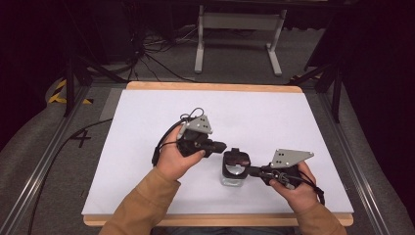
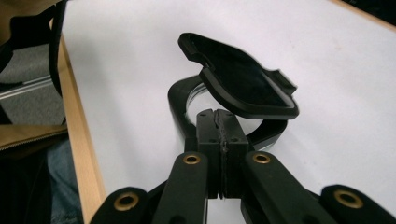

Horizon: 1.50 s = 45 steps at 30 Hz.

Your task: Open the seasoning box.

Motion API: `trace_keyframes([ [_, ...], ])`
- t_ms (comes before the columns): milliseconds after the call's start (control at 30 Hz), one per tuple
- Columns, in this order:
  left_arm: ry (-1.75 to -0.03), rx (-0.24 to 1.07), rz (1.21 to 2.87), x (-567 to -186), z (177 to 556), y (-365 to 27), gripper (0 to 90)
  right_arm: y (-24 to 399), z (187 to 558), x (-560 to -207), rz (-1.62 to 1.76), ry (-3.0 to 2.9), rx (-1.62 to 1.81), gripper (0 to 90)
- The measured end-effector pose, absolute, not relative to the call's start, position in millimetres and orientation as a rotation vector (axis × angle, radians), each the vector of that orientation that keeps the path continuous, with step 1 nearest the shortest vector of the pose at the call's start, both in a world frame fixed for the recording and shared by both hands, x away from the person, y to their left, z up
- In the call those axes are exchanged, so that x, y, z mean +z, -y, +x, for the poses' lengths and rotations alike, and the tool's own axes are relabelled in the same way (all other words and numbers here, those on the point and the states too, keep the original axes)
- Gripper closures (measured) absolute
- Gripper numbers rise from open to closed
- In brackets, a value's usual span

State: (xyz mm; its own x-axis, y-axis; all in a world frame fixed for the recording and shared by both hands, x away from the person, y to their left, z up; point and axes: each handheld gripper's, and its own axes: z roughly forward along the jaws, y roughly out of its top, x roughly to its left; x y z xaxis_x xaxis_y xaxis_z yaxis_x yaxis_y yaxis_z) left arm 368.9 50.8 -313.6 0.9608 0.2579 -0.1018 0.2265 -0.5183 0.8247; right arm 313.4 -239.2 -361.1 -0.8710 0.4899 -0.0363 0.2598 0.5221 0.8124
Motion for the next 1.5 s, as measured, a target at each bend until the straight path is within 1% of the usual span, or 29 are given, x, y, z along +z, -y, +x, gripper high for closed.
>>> trace_keyframes([
  [67, -0.333, 0.002, 2.114, -317, 358, -54, 87.5, 239, 315, -359, 0.637, -2.486, 1.288, 89.9],
  [133, -0.319, -0.053, 2.137, -325, 351, -51, 87.3, 239, 317, -358, 0.644, -2.474, 1.299, 89.8],
  [200, -0.305, -0.037, 2.197, -332, 347, -44, 86.1, 237, 318, -356, 0.645, -2.459, 1.308, 89.8],
  [267, -0.299, -0.062, 2.204, -340, 347, -37, 86.8, 236, 320, -355, 0.642, -2.450, 1.313, 89.8],
  [400, -0.312, -0.067, 2.221, -351, 349, -29, 88.5, 236, 323, -353, 0.652, -2.428, 1.332, 89.9],
  [500, -0.316, -0.047, 2.243, -356, 351, -24, 89.1, 237, 325, -352, 0.667, -2.416, 1.341, 89.8],
  [633, -0.308, -0.059, 2.268, -362, 353, -17, 89.3, 237, 329, -351, 0.672, -2.413, 1.356, 89.8],
  [833, -0.342, -0.028, 2.301, -368, 355, -14, 89.1, 237, 332, -351, 0.677, -2.407, 1.361, 89.8],
  [1133, -0.365, -0.043, 2.304, -368, 356, -14, 89.8, 237, 342, -348, 0.681, -2.381, 1.381, 89.8],
  [1500, -0.393, -0.057, 2.311, -367, 356, -11, 89.8, 242, 360, -352, 0.766, -2.300, 1.430, 89.8],
])
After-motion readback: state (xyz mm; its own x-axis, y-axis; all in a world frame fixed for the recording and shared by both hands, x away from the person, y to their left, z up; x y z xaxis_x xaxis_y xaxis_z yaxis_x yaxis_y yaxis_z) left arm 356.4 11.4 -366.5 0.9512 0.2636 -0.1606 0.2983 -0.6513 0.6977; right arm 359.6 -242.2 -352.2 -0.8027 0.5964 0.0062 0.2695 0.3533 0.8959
